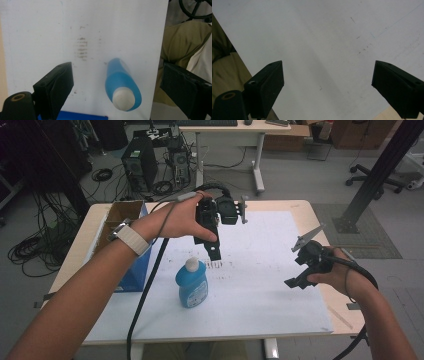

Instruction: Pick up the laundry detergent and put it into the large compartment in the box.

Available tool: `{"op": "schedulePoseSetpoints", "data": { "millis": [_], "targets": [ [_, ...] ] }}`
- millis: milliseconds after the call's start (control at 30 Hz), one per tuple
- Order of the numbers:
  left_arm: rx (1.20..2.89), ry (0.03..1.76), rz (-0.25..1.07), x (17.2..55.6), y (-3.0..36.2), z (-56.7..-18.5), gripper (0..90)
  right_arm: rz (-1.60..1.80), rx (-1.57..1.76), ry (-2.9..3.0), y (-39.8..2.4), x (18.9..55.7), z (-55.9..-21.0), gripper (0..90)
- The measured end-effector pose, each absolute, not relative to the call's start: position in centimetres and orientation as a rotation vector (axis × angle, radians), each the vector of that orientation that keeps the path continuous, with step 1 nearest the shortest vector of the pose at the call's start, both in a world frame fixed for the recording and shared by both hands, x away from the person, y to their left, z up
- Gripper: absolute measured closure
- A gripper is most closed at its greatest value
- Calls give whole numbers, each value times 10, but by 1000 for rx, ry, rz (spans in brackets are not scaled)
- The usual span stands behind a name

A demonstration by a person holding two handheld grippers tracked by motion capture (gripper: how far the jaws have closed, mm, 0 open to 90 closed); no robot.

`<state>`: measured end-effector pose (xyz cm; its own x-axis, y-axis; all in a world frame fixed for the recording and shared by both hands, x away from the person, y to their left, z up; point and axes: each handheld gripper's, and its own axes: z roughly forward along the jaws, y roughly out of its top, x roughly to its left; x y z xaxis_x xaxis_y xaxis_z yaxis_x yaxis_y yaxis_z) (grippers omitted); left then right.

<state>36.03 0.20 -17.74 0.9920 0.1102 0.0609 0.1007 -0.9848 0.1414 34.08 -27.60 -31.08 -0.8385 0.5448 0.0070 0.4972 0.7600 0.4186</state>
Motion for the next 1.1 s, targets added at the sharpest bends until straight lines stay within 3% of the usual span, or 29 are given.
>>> {"op": "schedulePoseSetpoints", "data": {
  "millis": [1100],
  "targets": [
    [2977,391,187,346,5,-163,86,631,826,2821,-278,336,-304,111]
  ]
}}
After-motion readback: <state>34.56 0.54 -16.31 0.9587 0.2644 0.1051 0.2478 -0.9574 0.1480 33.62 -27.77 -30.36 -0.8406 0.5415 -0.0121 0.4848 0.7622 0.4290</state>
